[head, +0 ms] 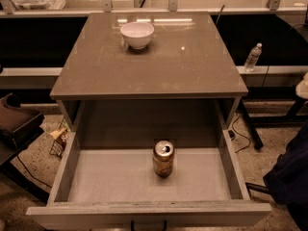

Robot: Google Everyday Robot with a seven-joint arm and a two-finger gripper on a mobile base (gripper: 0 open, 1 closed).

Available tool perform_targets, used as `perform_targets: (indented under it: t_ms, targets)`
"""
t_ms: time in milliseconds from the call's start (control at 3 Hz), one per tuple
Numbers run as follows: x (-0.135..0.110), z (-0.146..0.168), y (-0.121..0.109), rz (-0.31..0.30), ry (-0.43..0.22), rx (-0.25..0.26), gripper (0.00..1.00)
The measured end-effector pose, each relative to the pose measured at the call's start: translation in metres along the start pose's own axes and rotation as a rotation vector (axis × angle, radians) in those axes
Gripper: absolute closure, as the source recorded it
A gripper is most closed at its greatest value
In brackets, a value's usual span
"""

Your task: Pick orange can from top drawer and place on counter

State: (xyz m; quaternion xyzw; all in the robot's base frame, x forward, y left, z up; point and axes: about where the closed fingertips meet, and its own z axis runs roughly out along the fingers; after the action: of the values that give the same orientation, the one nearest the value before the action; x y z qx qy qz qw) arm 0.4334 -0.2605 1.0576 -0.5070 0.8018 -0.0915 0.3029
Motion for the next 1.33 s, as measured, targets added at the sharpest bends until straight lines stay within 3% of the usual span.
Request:
perform_targets:
  t_ms: [333,667,1000,1333]
  targets:
    - [0.04,0.064,0.028,0.057,-0.147,-0.07,0.0]
    - [0.057,0.11,0.053,0.092,-0.292,-0.131,0.0]
    - [0.057,0.15,0.082,0.126,-0.468,-0.205,0.0]
    - [0.033,0.179,0.11,0.142,-0.642,-0.298,0.0]
